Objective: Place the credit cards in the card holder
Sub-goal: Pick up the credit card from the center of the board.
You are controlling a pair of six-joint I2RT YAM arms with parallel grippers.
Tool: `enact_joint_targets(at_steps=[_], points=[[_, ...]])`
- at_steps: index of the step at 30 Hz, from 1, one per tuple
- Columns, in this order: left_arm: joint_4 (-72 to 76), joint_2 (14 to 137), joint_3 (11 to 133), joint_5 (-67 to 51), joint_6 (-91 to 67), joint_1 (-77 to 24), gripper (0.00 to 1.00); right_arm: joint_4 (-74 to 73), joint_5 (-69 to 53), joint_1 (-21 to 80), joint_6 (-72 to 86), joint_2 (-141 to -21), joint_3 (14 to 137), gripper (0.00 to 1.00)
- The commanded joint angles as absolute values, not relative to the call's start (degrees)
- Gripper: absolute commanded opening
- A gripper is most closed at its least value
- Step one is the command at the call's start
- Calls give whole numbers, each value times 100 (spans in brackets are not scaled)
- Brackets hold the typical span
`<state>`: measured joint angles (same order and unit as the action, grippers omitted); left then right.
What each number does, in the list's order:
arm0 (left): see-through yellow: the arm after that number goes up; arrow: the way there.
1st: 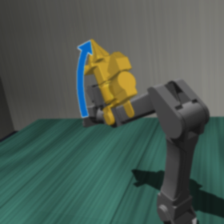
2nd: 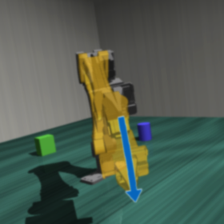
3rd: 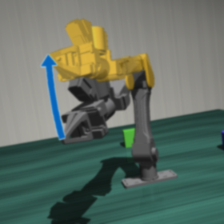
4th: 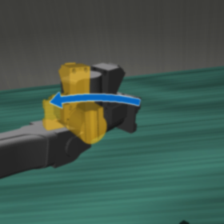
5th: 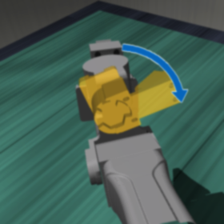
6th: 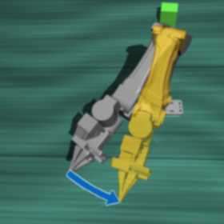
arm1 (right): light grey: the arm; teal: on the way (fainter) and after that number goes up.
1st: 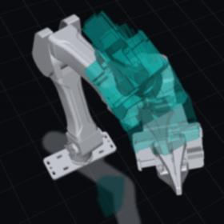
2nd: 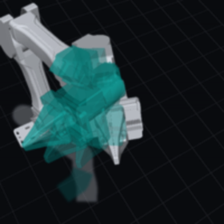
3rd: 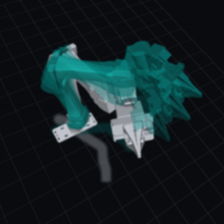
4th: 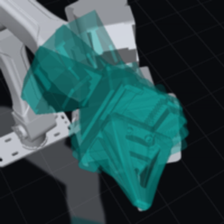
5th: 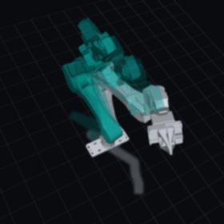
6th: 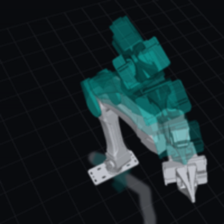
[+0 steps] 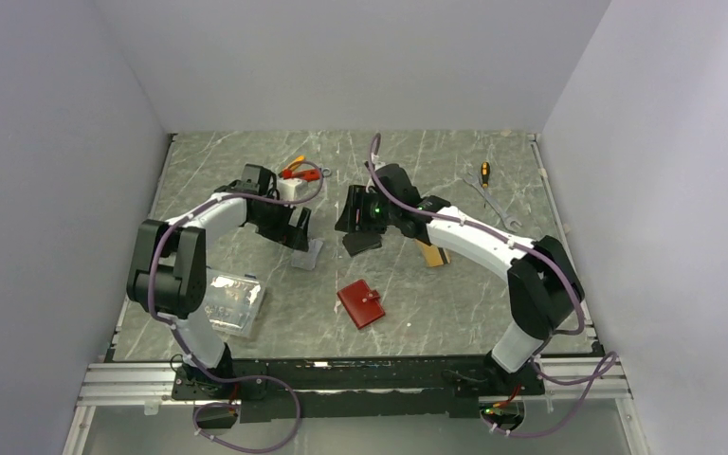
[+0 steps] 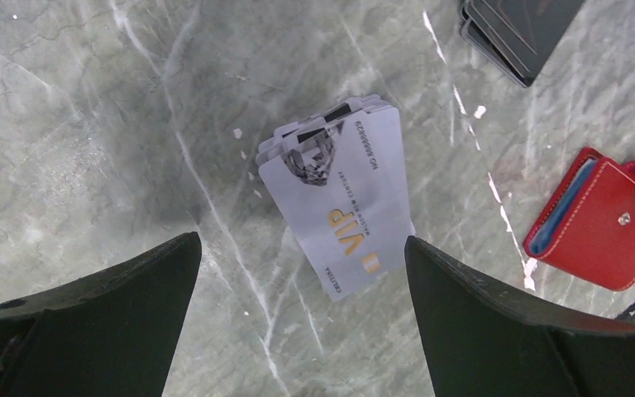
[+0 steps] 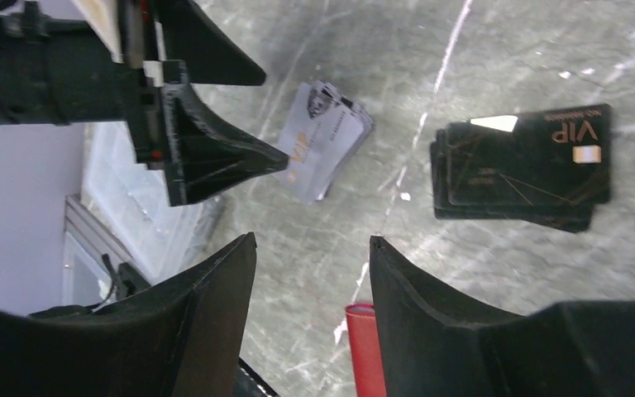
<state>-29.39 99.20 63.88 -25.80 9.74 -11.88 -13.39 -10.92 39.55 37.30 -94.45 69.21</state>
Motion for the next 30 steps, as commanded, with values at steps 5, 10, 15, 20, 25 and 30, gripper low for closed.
enact_joint_targets(at_steps=[5, 10, 15, 20, 25, 30], points=[[-2778, 10322, 6724, -2637, 918, -1154, 95, -185, -1590, 3996, 4118, -9919, 7018, 45], [-2865, 10555, 6844, -2908, 991, -1115, 92, 214, -1790, 3994, 4232, -10198, 6997, 40], [-2897, 10642, 6902, -2874, 1093, -1102, 92, 497, -2047, 3971, 4368, -10550, 7068, 38], [-3030, 10838, 7142, -2708, 1066, -1105, 84, 820, -2324, 3922, 4557, -10906, 7139, 35], [-3088, 10868, 7198, -2378, 1154, -1258, 72, 1092, -2505, 3900, 4703, -11188, 7130, 32], [-3164, 10815, 7086, -2283, 1248, -1431, 72, 1141, -2566, 3897, 4768, -11390, 7175, 31]])
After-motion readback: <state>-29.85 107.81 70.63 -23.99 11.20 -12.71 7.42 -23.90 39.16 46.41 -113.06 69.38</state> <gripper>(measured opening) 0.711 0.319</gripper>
